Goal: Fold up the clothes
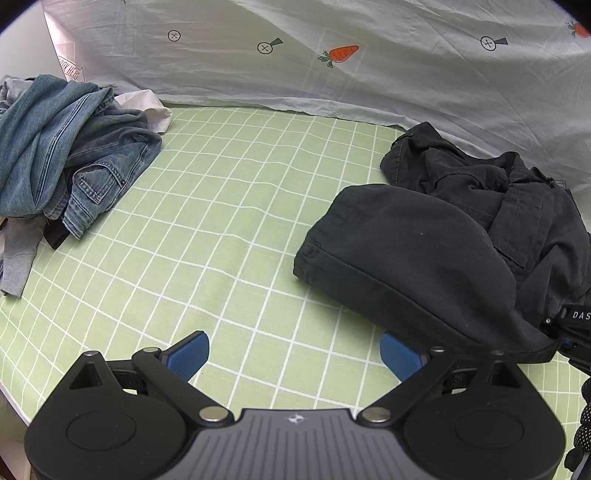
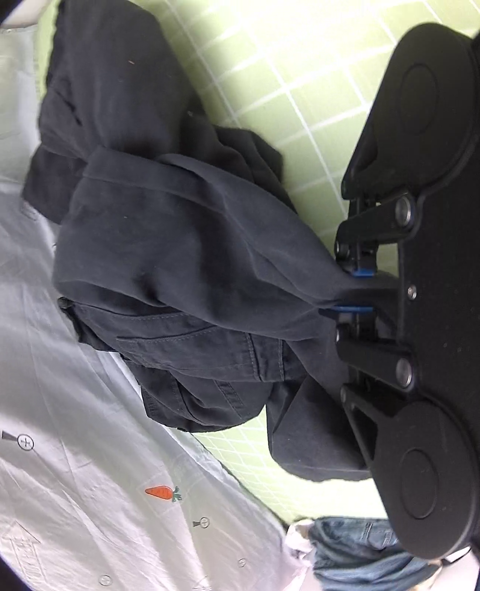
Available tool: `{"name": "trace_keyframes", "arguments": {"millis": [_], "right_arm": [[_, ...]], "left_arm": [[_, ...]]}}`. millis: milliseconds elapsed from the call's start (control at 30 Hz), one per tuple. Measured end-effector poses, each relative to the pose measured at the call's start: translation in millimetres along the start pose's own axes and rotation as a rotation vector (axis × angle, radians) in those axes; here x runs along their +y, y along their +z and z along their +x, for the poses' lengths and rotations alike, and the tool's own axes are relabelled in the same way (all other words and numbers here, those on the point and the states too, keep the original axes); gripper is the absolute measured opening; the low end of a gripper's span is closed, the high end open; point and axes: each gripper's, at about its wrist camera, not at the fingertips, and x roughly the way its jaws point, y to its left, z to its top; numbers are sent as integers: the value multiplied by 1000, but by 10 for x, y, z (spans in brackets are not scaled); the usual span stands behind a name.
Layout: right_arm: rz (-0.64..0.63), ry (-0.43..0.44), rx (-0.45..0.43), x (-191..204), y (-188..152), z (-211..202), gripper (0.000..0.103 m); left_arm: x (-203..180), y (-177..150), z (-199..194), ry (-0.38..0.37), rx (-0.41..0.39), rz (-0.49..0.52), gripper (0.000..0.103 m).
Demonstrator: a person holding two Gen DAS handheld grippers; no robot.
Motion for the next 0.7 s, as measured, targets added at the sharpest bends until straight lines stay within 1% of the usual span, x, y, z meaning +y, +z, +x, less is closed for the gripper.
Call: {"name": "trace_keyframes", "arguments": {"millis": [100,200,300,367,467,533,567,600,633,700], "right_arm": [[-74,-79,-44,-245,-26,-214,11],[-192,-220,-139,-630,6,-446,11],[-276,-343,-204,-986,160,-660,11],[-389,-444,-263,-1083,285,-791,11],[-732,-721,-392,-1110,348,-827,12],[-943,-916,-453,-1163,414,-779,17],[-955,-979,-427,-1186,530,-725,29],[-914,-998,-391,-1214,678,-706,38],[-833,-979,-373,-1244,812,-732,41],[-644,-896,-369,-1293,1013,-842,44]], "left_arm": [[-4,-43,-12,-12,7,-13,97],[-48,-76,-14,-27,14,-16,96],[-132,-92,4,-39,26,-9,94],[-203,-97,17,-48,31,0,92],[-305,-99,32,-57,33,11,91],[-370,-96,52,-61,36,17,91],[-391,-91,66,-64,39,19,91],[-414,-78,82,-65,43,21,90],[-442,-66,101,-66,47,22,90],[-490,-36,135,-67,54,26,88]]}}
